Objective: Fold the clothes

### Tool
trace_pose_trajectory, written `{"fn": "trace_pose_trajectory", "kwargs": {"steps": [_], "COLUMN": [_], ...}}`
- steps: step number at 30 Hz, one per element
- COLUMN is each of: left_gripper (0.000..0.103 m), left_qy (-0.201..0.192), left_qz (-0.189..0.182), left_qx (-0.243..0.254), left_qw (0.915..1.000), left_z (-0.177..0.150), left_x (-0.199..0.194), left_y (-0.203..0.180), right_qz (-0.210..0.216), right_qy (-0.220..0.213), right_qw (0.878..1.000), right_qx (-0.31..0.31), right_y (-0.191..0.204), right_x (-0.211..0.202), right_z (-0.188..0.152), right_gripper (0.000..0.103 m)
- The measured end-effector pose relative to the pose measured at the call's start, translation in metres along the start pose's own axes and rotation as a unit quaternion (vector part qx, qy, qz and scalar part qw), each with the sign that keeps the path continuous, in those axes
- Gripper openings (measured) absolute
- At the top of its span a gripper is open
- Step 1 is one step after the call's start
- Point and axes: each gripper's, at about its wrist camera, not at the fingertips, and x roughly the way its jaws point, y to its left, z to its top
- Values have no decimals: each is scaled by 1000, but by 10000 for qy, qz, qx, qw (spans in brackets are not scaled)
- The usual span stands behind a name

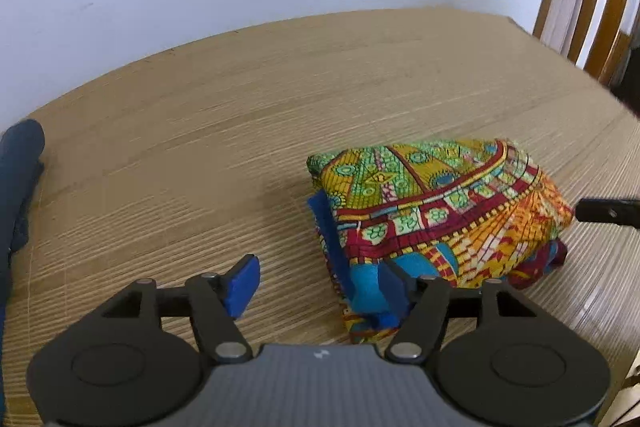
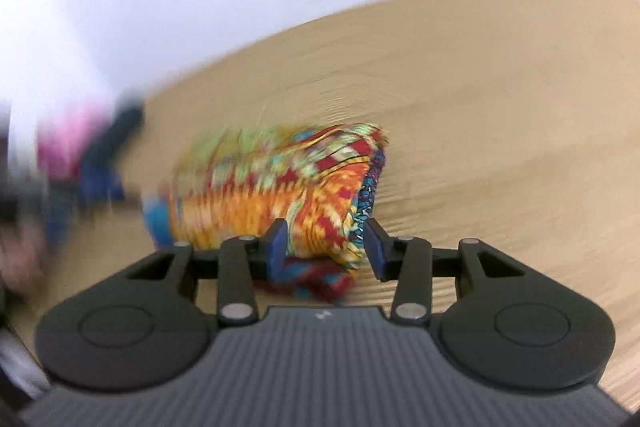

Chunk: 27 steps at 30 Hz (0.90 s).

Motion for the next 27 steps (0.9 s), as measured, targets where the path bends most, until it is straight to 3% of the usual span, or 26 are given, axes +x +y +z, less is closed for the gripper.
{"fn": "trace_pose_trajectory", "kwargs": {"steps": [2, 8, 10, 11, 12, 13, 14, 17, 19, 23, 27], "left_gripper": [73, 73, 58, 46, 35, 31, 29, 29, 31, 44, 44], "left_qy": [79, 243, 304, 311, 257, 140, 25, 88, 361, 775, 634], "left_qz": [-295, -847, -944, -957, -923, -892, -882, -778, -741, -763, -557], "left_qx": [-168, -276, -293, -315, -328, -293, -239, -39, -21, -205, 9], "left_qw": [9994, 9957, 9946, 9944, 9949, 9955, 9958, 9969, 9966, 9939, 9964], "left_z": [-2, -5, -7, -6, -5, -3, -2, -7, -20, -43, -48], "left_x": [3, 38, 47, 49, 47, 40, 31, 14, 18, 35, 30], "left_y": [1, -14, -20, -22, -23, -23, -23, -22, -21, -24, -36], "right_qz": [154, 251, 191, 143, 111, 98, 101, 329, 360, -199, -492], "right_qy": [-41, 33, 62, 83, 63, -6, -121, -430, -288, 333, 225], "right_qw": [9969, 9991, 9998, 9998, 9997, 9994, 9987, 9935, 9893, 9860, 9860], "right_qx": [767, 330, 60, -87, -218, -331, -479, -1001, -1384, -1619, -1577], "right_y": [-15, 1, 8, 11, 15, 20, 26, 48, 59, 49, 46], "right_x": [15, 27, 28, 28, 28, 27, 22, -2, -10, 10, 10], "right_z": [2, -7, -9, -10, -10, -7, -5, -3, -14, -56, -68], "right_gripper": [47, 47, 44, 40, 22, 14, 14, 12, 12, 12, 17]}}
